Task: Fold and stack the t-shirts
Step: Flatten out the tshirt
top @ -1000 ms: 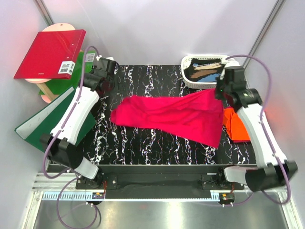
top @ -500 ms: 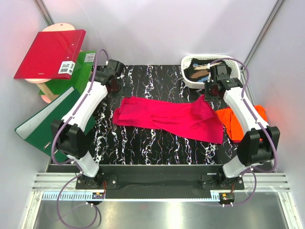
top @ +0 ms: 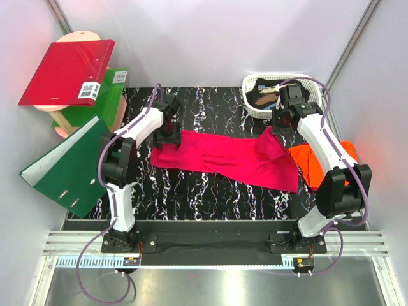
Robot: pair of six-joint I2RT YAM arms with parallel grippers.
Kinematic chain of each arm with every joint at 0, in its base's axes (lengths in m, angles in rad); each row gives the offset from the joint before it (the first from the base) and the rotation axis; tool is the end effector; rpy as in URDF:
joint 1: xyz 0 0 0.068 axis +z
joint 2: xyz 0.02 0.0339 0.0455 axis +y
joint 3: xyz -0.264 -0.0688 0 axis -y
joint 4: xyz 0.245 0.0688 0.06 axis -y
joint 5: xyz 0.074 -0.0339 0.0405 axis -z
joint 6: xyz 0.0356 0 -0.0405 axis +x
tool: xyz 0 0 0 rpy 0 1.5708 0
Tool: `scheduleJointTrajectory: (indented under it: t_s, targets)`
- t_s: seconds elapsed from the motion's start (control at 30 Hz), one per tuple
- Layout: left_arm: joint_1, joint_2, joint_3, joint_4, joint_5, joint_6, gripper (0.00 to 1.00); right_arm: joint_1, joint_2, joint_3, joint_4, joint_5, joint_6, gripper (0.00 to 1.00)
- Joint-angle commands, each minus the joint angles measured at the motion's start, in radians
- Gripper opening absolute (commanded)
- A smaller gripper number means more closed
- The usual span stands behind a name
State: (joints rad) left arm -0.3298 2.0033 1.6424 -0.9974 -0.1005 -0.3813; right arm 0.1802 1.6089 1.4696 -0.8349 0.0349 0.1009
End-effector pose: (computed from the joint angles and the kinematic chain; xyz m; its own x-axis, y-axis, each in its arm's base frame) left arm 0.3835 -0.1275 0.2159 -0.9709 -0.0590 -0.2322 -0.0637 0.9979 0.0125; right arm 0.3373 0.0602 0.3121 -0.8258 -0.0481 -0.5619 -0.0770 0.9966 0.0279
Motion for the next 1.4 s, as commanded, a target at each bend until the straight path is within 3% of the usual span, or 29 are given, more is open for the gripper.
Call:
scheduleJointTrajectory:
  t_s: [0.0,0.07,0.1,0.13,0.17,0.3,0.53,0.63,0.87,1.17,1.33,1.37]
  targets:
    - [0.006,0.029,0.046,0.029,0.002,0.010,0.66,-0.004,-0.003,0.029,0.008,-0.010,-0.004,0.00]
    - [0.006,0.044,0.050,0.034,-0.008,0.013,0.57,-0.005,-0.003,0.024,0.008,-0.010,-0.003,0.00]
    - [0.006,0.049,0.050,0.046,-0.007,0.019,0.45,-0.004,-0.004,0.023,0.008,-0.010,-0.003,0.00]
    - [0.008,0.057,0.051,0.046,-0.005,0.022,0.17,-0.004,-0.004,0.018,0.008,-0.009,-0.003,0.00]
    - [0.008,0.067,0.057,0.045,-0.014,0.021,0.00,-0.004,-0.003,0.017,0.010,-0.009,-0.004,0.00]
    - [0.009,0.031,0.053,0.045,-0.056,0.010,0.00,-0.004,-0.007,0.014,0.010,-0.012,0.003,0.00]
    - [0.017,-0.167,0.071,0.042,-0.177,-0.005,0.00,-0.004,0.008,0.017,0.008,-0.027,0.010,0.00]
    - [0.017,-0.250,0.053,0.040,-0.136,-0.001,0.00,-0.004,0.009,0.017,0.008,-0.032,0.011,0.00]
    - [0.017,-0.374,-0.200,-0.091,-0.039,-0.025,0.00,-0.004,0.014,0.011,-0.001,-0.021,-0.001,0.00]
    - [0.017,-0.463,-0.398,-0.355,0.128,-0.034,0.00,-0.004,0.055,0.015,-0.044,-0.021,0.006,0.00]
    - [0.017,-0.589,-0.622,-0.362,0.136,-0.064,0.01,-0.004,0.088,0.034,-0.066,-0.030,0.010,0.00]
    - [0.017,-0.604,-0.638,-0.354,0.139,-0.070,0.19,-0.005,0.092,0.038,-0.069,-0.032,0.010,0.00]
